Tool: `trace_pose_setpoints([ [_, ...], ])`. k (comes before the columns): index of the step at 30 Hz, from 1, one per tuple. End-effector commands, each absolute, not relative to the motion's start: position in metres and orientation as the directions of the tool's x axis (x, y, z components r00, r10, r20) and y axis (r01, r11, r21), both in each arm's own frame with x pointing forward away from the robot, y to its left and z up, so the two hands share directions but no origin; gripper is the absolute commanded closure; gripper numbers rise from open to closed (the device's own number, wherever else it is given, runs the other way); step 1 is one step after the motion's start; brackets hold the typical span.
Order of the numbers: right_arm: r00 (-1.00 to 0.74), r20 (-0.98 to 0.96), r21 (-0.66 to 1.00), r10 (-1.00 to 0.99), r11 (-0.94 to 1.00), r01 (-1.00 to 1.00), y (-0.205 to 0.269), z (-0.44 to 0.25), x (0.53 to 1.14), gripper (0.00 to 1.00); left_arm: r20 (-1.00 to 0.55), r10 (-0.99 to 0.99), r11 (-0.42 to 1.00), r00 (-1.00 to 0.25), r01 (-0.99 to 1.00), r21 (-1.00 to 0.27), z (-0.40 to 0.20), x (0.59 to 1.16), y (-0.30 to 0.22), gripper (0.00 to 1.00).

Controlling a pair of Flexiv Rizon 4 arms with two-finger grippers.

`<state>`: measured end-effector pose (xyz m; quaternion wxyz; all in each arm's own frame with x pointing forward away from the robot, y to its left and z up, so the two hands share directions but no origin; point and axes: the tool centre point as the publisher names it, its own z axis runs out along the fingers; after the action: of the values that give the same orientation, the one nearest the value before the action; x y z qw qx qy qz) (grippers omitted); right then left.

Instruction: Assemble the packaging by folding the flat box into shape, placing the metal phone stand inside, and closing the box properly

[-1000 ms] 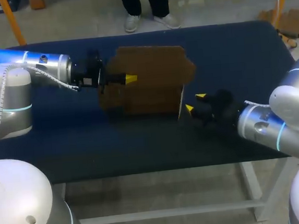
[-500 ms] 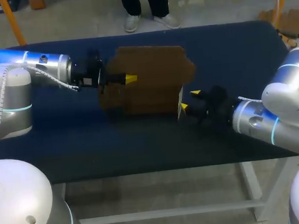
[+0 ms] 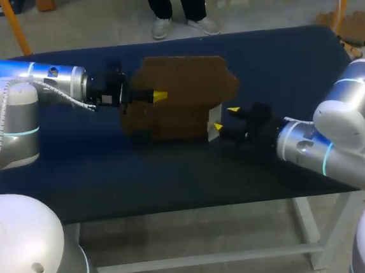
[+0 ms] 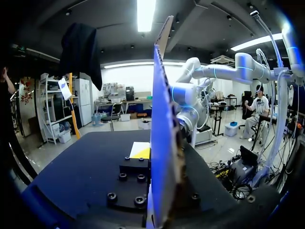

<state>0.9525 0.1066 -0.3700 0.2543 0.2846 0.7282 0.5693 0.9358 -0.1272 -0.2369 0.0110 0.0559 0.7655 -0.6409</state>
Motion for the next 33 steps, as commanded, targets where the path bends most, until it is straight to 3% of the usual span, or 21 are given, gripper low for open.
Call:
trace_pose_setpoints([
  [1,-0.67,-0.055,0.975,0.74,0.184,0.123,0.115,-0.373,0.95,0.24,-0.089,0.073,0.172,-0.993,0.1,-0.98,-0.24,0.935,-0.127,1.0],
  [6,-0.63,-0.043,0.977,0.776,0.165,0.136,0.116,-0.374,0.95,0.22,-0.089,0.073,0.172,-0.993,0.1,-0.98,-0.24,0.935,-0.127,1.0],
  [22,-0.508,-0.031,0.975,0.861,0.138,0.175,0.121,-0.37,0.956,0.34,-0.089,0.073,0.172,-0.993,0.1,-0.98,-0.24,0.935,-0.127,1.0],
  [29,-0.462,-0.018,0.972,0.887,0.123,0.199,0.123,-0.372,0.965,0.5,-0.089,0.073,0.172,-0.993,0.1,-0.98,-0.24,0.935,-0.127,1.0],
  [33,-0.432,-0.01,0.97,0.902,0.113,0.214,0.125,-0.373,0.969,0.53,-0.089,0.073,0.172,-0.993,0.1,-0.98,-0.24,0.935,-0.127,1.0],
])
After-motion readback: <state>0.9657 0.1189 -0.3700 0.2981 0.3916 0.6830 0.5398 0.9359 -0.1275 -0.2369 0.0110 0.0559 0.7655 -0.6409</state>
